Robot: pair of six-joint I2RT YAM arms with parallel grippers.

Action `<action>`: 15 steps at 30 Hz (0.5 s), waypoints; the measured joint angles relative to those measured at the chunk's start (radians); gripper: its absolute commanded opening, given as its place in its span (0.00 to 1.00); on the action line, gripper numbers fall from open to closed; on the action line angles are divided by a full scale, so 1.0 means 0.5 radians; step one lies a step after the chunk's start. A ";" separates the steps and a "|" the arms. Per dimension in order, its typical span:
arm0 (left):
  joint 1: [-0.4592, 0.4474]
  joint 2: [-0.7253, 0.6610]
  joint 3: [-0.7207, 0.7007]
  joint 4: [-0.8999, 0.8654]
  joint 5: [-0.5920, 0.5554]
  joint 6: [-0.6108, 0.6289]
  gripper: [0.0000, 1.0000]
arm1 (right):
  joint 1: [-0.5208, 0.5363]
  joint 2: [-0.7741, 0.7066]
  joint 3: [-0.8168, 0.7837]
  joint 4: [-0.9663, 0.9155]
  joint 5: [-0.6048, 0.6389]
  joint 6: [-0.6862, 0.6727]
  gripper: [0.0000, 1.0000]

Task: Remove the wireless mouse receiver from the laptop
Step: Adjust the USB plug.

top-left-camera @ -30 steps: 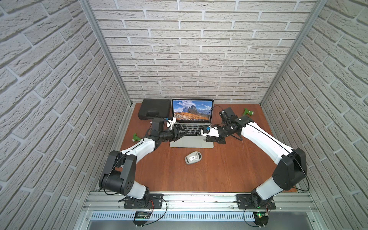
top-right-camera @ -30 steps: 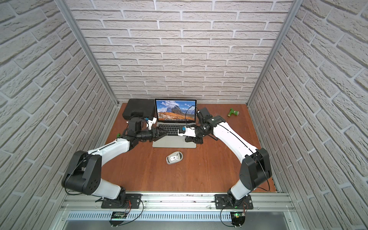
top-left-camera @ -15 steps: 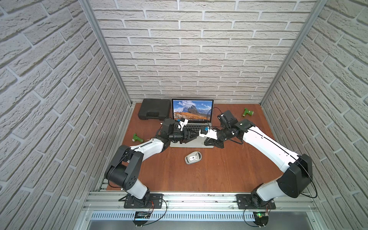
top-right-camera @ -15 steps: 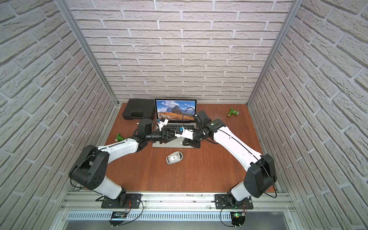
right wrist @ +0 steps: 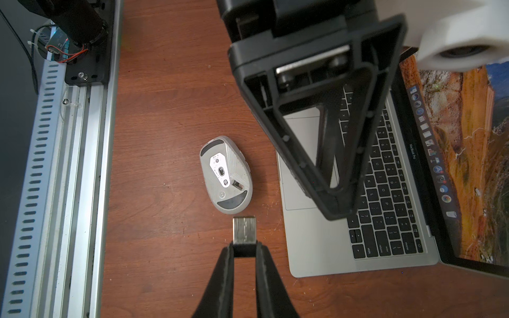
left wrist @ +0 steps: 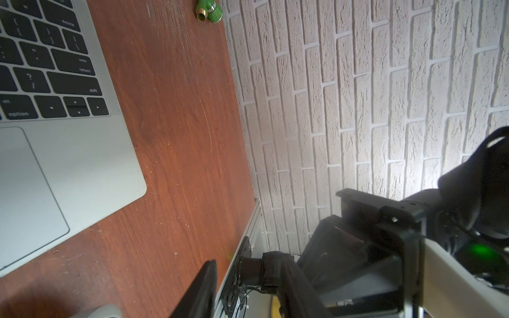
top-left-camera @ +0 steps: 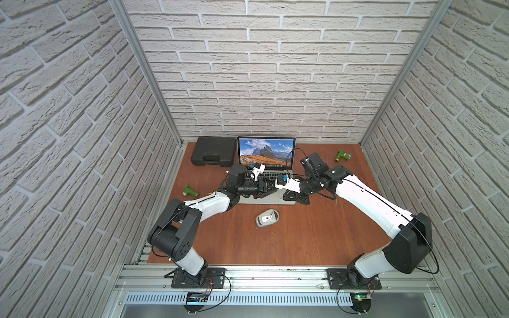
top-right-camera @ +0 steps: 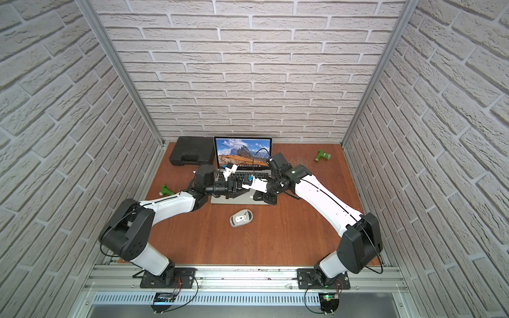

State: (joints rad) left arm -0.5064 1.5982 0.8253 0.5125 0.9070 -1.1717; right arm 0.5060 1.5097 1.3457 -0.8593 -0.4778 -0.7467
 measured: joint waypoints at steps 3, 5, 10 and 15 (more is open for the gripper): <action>-0.002 0.000 0.000 0.017 0.001 -0.002 0.42 | 0.000 0.000 -0.002 0.000 0.029 0.001 0.05; -0.008 0.000 0.000 0.024 0.000 -0.002 0.42 | 0.000 0.000 -0.002 0.000 0.041 0.001 0.05; -0.039 0.000 0.000 0.046 0.001 -0.008 0.39 | 0.000 0.000 -0.002 0.002 0.082 0.002 0.05; -0.079 0.000 0.000 0.076 0.002 -0.019 0.38 | 0.000 0.000 -0.002 0.014 0.126 0.003 0.04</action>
State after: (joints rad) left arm -0.5457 1.5982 0.8253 0.5507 0.9077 -1.1812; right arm 0.5060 1.5097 1.3445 -0.8520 -0.4149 -0.7452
